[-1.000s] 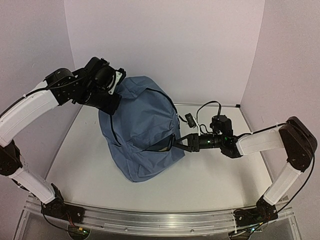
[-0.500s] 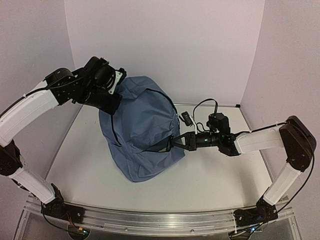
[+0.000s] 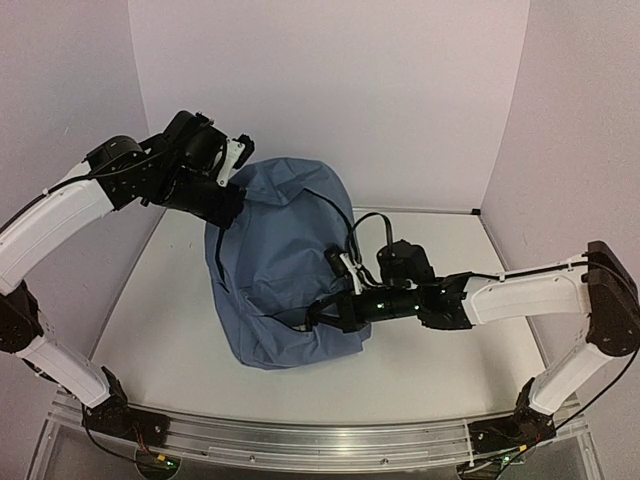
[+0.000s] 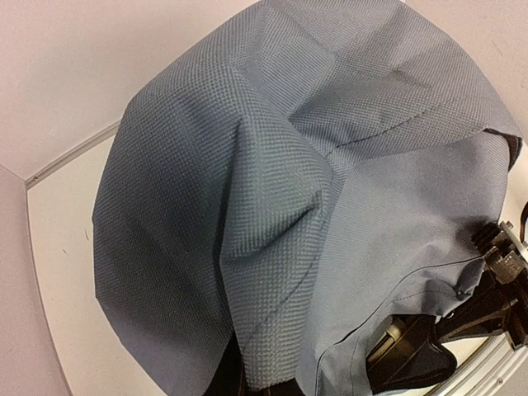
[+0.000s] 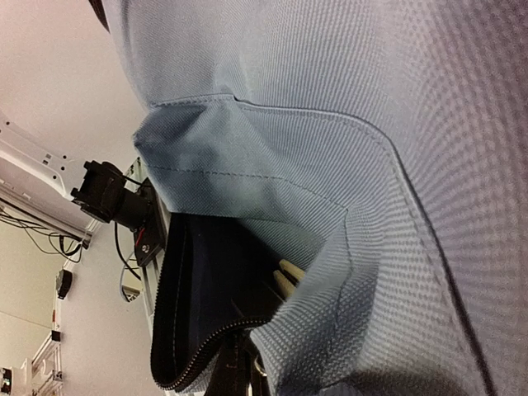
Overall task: Pack the student bag
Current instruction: Adjust the student bag at the center of the board.
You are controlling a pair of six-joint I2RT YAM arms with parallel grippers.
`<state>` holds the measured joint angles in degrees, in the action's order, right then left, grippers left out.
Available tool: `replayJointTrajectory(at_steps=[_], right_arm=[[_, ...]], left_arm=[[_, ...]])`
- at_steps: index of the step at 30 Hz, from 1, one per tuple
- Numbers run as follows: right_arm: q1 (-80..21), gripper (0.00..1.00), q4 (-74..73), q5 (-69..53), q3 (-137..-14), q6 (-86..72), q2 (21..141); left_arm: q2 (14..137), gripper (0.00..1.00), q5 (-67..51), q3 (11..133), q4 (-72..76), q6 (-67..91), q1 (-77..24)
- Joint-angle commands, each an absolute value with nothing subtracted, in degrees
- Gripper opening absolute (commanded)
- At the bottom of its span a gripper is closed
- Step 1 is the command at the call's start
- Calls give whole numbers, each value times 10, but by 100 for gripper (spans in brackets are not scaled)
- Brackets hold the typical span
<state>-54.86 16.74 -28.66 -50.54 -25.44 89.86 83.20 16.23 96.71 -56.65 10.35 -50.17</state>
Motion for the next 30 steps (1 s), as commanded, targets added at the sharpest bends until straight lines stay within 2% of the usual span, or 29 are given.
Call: replayJointTrajectory(at_steps=[1, 2, 3, 8, 11, 16, 21, 23, 25, 27, 30], right_arm=[[-573, 0, 142, -238, -548, -276, 919], [-581, 0, 143, -238, -552, -275, 916], [-587, 6, 142, -237, -555, -275, 908], [-591, 51, 110, -135, -535, -284, 818], [-591, 66, 54, -43, -529, -280, 751], [-570, 77, 2, 24, -537, -260, 699], [-520, 79, 0, -22, -551, -234, 723], [-519, 80, 0, -46, -556, -216, 737], [-518, 80, 0, -71, -562, -193, 754], [-518, 79, 0, -87, -573, -169, 775], [-514, 71, 0, -88, -593, -144, 804]], left_arm=[[804, 0, 159, 960, -535, 106, -501], [800, 0, 160, 956, -527, 101, -501], [797, 0, 159, 951, -522, 93, -501], [745, 0, 98, 879, -437, 23, -500], [722, 0, 89, 860, -418, 17, -497], [726, 0, 99, 877, -453, 29, -494], [747, 1, 105, 890, -479, 54, -494], [755, 11, 111, 899, -491, 72, -494], [765, 51, 104, 914, -508, 103, -494], [770, 74, 71, 930, -530, 133, -494], [767, 86, 28, 939, -560, 176, -494]])
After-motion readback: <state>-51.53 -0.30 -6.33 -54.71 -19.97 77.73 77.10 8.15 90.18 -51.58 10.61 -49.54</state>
